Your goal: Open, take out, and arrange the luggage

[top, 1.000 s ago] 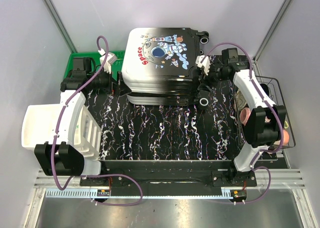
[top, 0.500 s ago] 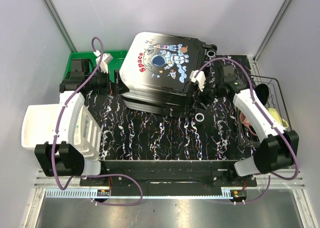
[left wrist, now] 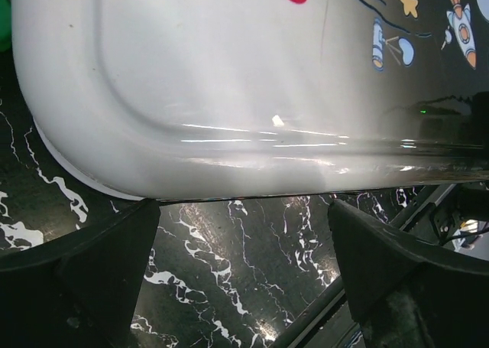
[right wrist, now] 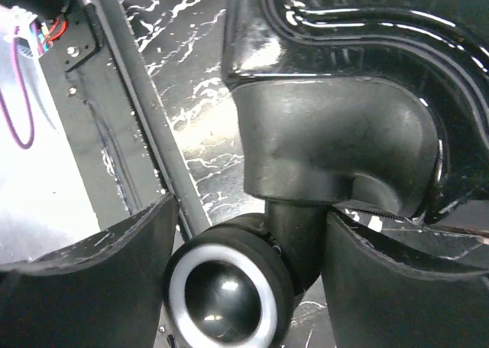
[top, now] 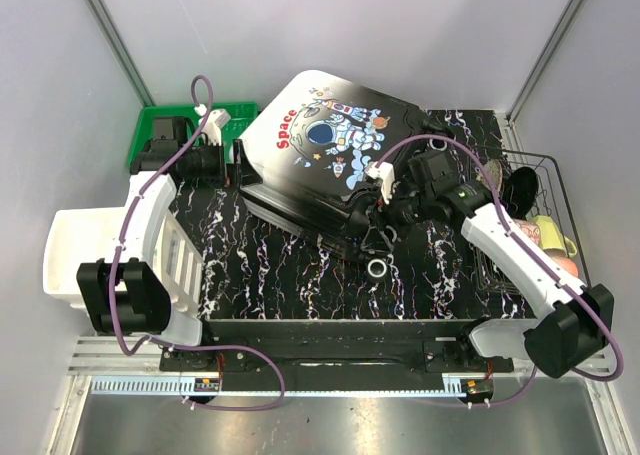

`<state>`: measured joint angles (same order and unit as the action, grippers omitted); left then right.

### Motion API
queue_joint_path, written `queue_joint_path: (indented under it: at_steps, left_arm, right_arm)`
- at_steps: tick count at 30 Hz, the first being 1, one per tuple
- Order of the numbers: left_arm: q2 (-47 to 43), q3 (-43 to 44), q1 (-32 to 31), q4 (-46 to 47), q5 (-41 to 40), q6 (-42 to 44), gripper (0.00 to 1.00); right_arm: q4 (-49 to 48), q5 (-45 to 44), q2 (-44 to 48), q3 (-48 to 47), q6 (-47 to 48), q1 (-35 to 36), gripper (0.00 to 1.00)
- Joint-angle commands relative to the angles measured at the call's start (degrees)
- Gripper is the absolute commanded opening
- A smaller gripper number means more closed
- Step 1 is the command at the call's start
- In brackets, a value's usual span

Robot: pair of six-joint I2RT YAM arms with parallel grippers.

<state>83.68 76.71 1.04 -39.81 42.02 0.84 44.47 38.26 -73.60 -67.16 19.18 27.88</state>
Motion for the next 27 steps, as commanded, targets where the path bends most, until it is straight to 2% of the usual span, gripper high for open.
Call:
queue_joint_path:
  at_steps: [1,2,5,6,12,15,19,20,22,25,27]
  left_arm:
    - [-4.48,4.24,-0.77,0.89,2.45,6.09,0.98]
    - [-5.19,4.33,-0.77,0.53,2.54,6.62,0.98]
    - [-7.56,4.07,-0.77,0.0,2.89,7.6,0.98]
    - [-8.09,4.06,-0.86,-0.18,3.15,7.68,0.98]
    - [-10.46,4.42,-2.25,-0.7,4.82,9.44,0.99]
    - [-10.9,5.12,-4.63,-2.01,5.18,11.89,0.99]
    - [-10.38,8.01,-10.77,-6.23,4.31,20.22,0.99]
    - [-10.38,8.54,-12.01,-7.29,3.86,22.08,0.99]
    - [-9.86,9.77,-15.26,-10.01,2.64,26.99,0.99]
    - [-9.41,9.87,-18.51,-11.34,1.05,29.39,0.99]
    - [-9.32,9.43,-19.58,-11.34,1.14,29.74,0.99]
  right_arm:
    - [0.0,10.01,6.0,-4.3,-3.36,2.8,0.81]
    - [0.09,6.6,7.41,-3.95,-3.88,2.45,0.86]
    - [-1.4,1.75,13.82,-2.11,-5.72,-0.97,0.95]
    - [-2.27,1.03,16.8,-1.67,-6.25,-3.94,0.98]
    - [-5.96,-0.38,24.47,5.01,-5.12,-15.21,1.0]
    - [-9.03,0.05,23.51,9.05,-5.2,-20.04,0.93]
    - [-13.0,3.48,18.95,13.1,-3.45,-26.46,0.86]
    - [-13.35,4.88,15.89,14.41,-0.05,-27.52,0.78]
    - [-15.54,5.15,13.06,16.25,1.91,-27.61,0.74]
    - [-21.24,8.4,9.63,18.72,5.17,-27.53,0.72]
    - [-30.69,10.78,8.39,22.49,3.06,-27.53,0.7]
